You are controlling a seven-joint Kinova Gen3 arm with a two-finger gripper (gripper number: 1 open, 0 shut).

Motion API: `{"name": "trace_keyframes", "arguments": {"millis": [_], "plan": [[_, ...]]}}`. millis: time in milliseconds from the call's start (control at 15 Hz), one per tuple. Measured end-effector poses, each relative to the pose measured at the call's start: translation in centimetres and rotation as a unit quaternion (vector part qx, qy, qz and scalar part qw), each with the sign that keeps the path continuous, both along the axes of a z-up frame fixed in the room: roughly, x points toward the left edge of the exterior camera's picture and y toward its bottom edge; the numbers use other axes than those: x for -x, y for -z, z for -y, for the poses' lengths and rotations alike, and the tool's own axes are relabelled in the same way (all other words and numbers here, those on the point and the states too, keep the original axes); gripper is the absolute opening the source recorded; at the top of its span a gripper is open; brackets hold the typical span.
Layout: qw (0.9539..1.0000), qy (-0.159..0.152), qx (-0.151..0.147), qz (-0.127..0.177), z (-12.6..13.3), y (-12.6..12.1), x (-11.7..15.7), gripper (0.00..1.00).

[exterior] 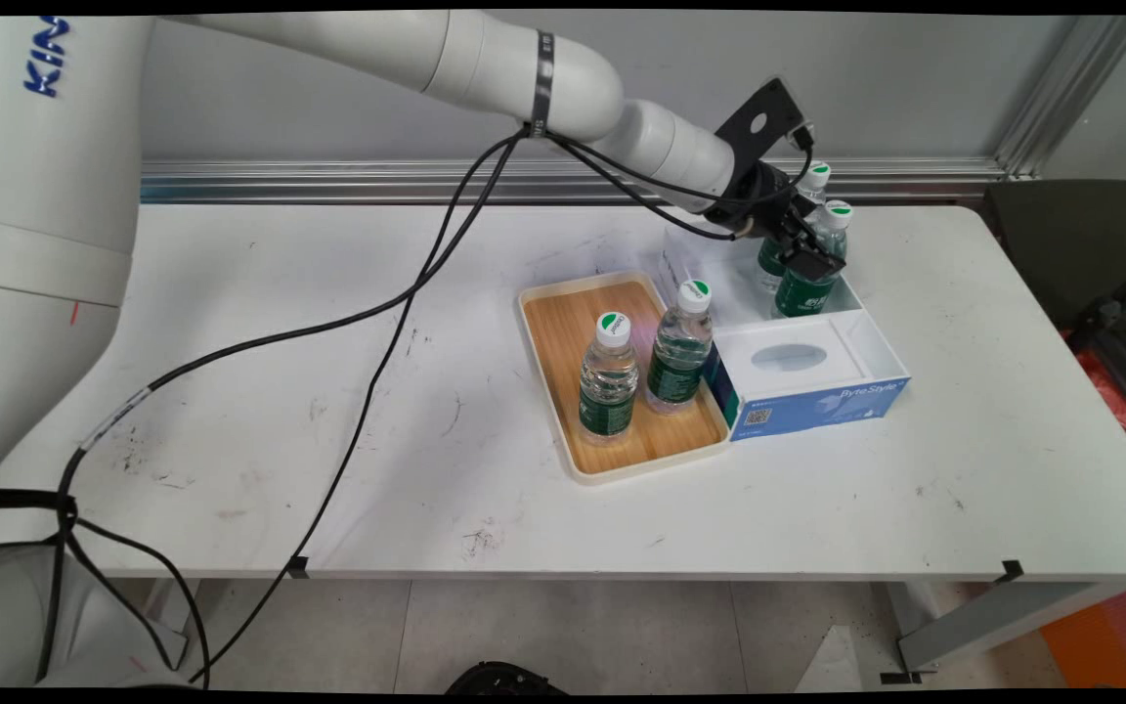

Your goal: Pick up the green bottle from the white box, then place the picked object on the tray

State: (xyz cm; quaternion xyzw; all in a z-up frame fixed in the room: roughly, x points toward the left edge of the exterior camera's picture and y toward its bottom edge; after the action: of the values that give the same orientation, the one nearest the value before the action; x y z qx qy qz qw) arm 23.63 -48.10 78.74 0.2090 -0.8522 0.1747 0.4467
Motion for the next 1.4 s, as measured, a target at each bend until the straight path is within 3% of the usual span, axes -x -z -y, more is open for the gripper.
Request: {"name": "trace_keyframes", "arguments": {"millis": [333,400,1000,1400], "plan": [[1.0,0.003,0.006,0.001,0.1,0.5,0.3,1.0],[1.0,0.005,0.006,0.001,0.1,0.6,0.4,0.0],[0.9999,0.009,0.005,-0.005,-0.3,0.0,0.3,0.0],[0.9997,0.006,0.018,-0.018,-0.3,-3.2,-0.3,0.0]]}}
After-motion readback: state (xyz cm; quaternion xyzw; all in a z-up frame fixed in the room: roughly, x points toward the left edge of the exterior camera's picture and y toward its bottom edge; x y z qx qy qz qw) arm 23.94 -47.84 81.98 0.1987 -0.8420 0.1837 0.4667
